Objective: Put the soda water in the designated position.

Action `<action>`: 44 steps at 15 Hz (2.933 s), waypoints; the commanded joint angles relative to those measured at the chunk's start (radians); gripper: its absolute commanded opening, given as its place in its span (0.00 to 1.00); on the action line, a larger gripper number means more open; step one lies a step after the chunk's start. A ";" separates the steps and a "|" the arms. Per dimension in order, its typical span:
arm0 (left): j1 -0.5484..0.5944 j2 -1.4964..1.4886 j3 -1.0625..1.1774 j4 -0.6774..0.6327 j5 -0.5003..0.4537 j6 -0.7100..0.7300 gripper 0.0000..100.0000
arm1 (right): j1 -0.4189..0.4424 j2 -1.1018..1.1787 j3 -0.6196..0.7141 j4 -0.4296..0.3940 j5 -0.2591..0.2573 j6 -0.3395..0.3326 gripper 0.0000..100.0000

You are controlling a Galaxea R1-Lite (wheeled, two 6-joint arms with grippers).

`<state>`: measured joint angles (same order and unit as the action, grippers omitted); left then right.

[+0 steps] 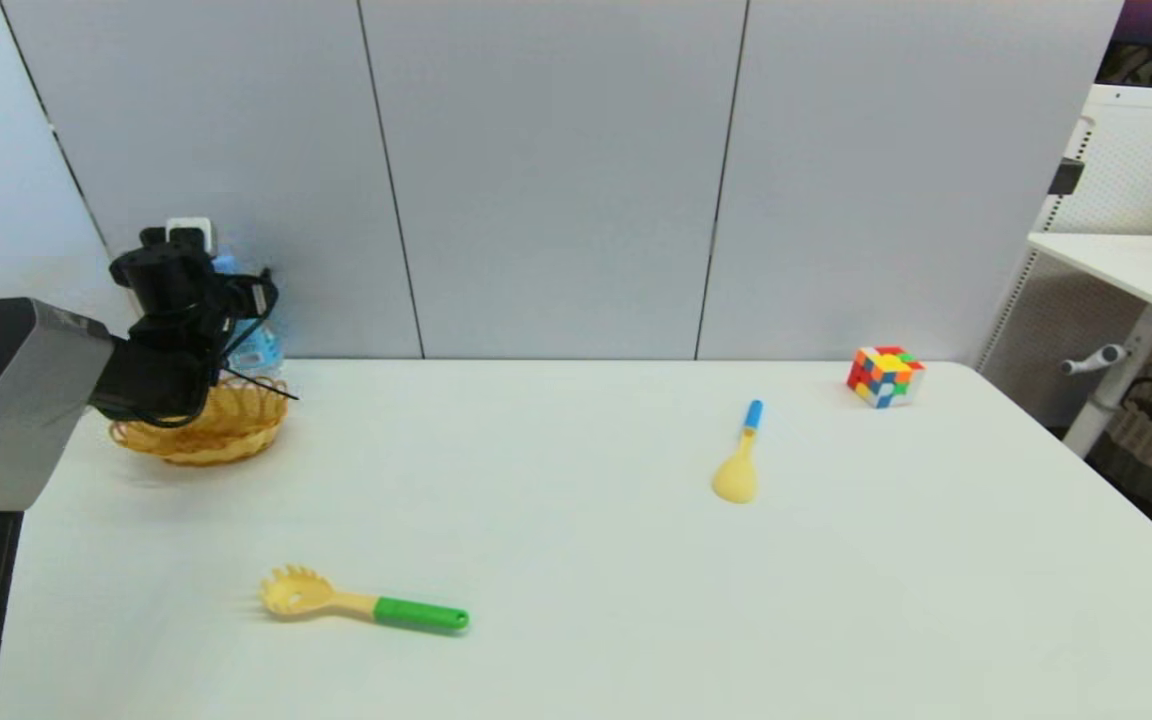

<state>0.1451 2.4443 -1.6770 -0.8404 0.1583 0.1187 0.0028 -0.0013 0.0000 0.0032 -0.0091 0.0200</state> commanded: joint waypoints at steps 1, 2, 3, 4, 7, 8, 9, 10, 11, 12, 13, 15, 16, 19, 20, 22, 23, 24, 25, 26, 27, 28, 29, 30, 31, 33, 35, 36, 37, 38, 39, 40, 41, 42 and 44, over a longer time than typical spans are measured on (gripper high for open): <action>0.001 -0.225 -0.023 0.150 -0.031 -0.028 1.00 | 0.000 0.001 0.002 0.000 0.000 0.000 1.00; 0.001 -0.294 -0.023 0.207 -0.031 -0.028 1.00 | 0.000 0.001 0.002 0.000 0.000 0.000 1.00; 0.004 -0.366 -0.026 0.264 -0.031 -0.027 1.00 | 0.000 0.001 0.002 0.000 0.000 0.000 1.00; 0.008 -0.441 -0.027 0.323 -0.031 -0.028 1.00 | 0.000 0.001 0.002 0.000 0.000 0.000 1.00; 0.007 -0.668 -0.021 0.563 -0.033 -0.036 1.00 | 0.000 0.001 0.002 0.000 0.000 0.000 1.00; 0.007 -0.729 -0.020 0.629 -0.033 -0.034 1.00 | 0.000 0.001 0.002 0.000 0.000 0.000 1.00; 0.005 -0.794 -0.012 0.698 -0.034 -0.030 1.00 | 0.000 0.001 0.002 0.000 0.000 0.000 1.00; 0.004 -0.864 0.003 0.768 -0.045 -0.028 1.00 | 0.000 0.001 0.002 0.000 0.000 0.000 1.00; 0.001 -0.936 0.034 0.836 -0.075 -0.028 1.00 | 0.000 0.001 0.002 0.000 0.000 0.000 1.00; 0.001 -1.018 0.092 0.880 -0.120 -0.025 1.00 | 0.000 0.001 0.002 0.000 0.000 0.000 1.00; 0.001 -1.096 0.183 0.891 -0.155 -0.014 1.00 | 0.000 0.001 0.002 0.000 0.000 0.000 1.00; -0.002 -1.254 0.396 0.886 -0.174 0.021 1.00 | 0.000 0.001 0.002 0.000 0.000 0.000 1.00; -0.010 -1.324 0.487 0.888 -0.174 0.022 1.00 | 0.000 0.001 0.002 0.000 0.000 0.000 1.00; -0.018 -1.487 0.697 0.879 -0.181 0.024 1.00 | 0.000 0.001 0.002 0.000 0.000 0.000 1.00; -0.018 -1.527 0.757 0.871 -0.207 0.025 1.00 | 0.002 0.001 0.002 0.000 0.000 0.000 1.00; -0.019 -1.599 0.879 0.863 -0.246 0.048 1.00 | 0.000 0.001 0.002 0.000 0.000 0.000 1.00; -0.019 -1.657 0.953 0.856 -0.247 0.070 1.00 | 0.000 0.001 0.002 0.000 0.000 0.000 1.00; -0.019 -1.694 1.024 0.840 -0.247 0.067 1.00 | 0.000 0.001 0.002 0.000 0.000 0.000 1.00; -0.024 -1.714 1.079 0.813 -0.247 0.065 1.00 | 0.002 0.001 0.002 0.000 0.000 0.000 1.00; -0.052 -1.745 1.129 0.776 -0.243 0.064 1.00 | 0.000 0.001 0.002 0.000 0.000 0.000 1.00; -0.090 -1.771 1.180 0.759 -0.224 0.047 1.00 | 0.000 0.001 0.002 0.000 0.000 0.000 1.00; -0.128 -1.800 1.220 0.758 -0.191 0.033 1.00 | 0.000 0.001 0.002 0.000 0.000 0.000 1.00; -0.165 -1.838 1.277 0.756 -0.135 0.030 1.00 | 0.002 0.001 0.002 0.000 0.000 0.000 1.00; -0.171 -1.883 1.323 0.758 -0.114 0.030 1.00 | 0.000 0.001 0.002 0.000 0.000 0.000 1.00; -0.170 -1.938 1.382 0.758 -0.112 0.027 1.00 | 0.000 0.001 0.002 0.000 0.000 0.000 1.00; -0.170 -2.075 1.505 0.764 -0.112 0.015 1.00 | 0.000 0.001 0.002 0.000 0.000 0.000 1.00; -0.165 -2.231 1.629 0.762 -0.114 0.015 1.00 | 0.000 0.001 0.002 0.000 0.000 0.000 1.00; -0.148 -2.295 1.662 0.767 -0.120 0.015 1.00 | 0.002 0.001 0.002 0.000 0.000 0.000 1.00; -0.147 -2.345 1.674 0.785 -0.125 0.010 1.00 | 0.000 0.001 0.002 0.000 0.000 0.000 1.00; -0.147 -2.352 1.665 0.813 -0.128 0.010 1.00 | 0.000 0.001 0.002 0.000 0.000 0.000 1.00; -0.147 -2.364 1.659 0.837 -0.141 0.009 1.00 | 0.000 0.001 0.002 0.000 0.000 0.000 1.00; -0.145 -2.398 1.663 0.857 -0.169 0.002 1.00 | 0.000 0.001 0.002 0.000 0.000 0.000 1.00; -0.145 -2.447 1.662 0.870 -0.178 -0.002 1.00 | 0.000 0.001 0.002 0.000 0.000 0.000 1.00; -0.145 -2.446 1.662 0.868 -0.180 0.006 1.00 | 0.000 0.001 0.002 0.000 0.000 0.000 1.00; -0.145 -2.446 1.663 0.867 -0.181 0.015 1.00 | 0.000 0.001 0.002 0.000 0.000 0.000 1.00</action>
<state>-0.0009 0.0313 -0.0164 0.0274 -0.0206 0.1309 0.0028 -0.0013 0.0000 0.0032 -0.0089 0.0200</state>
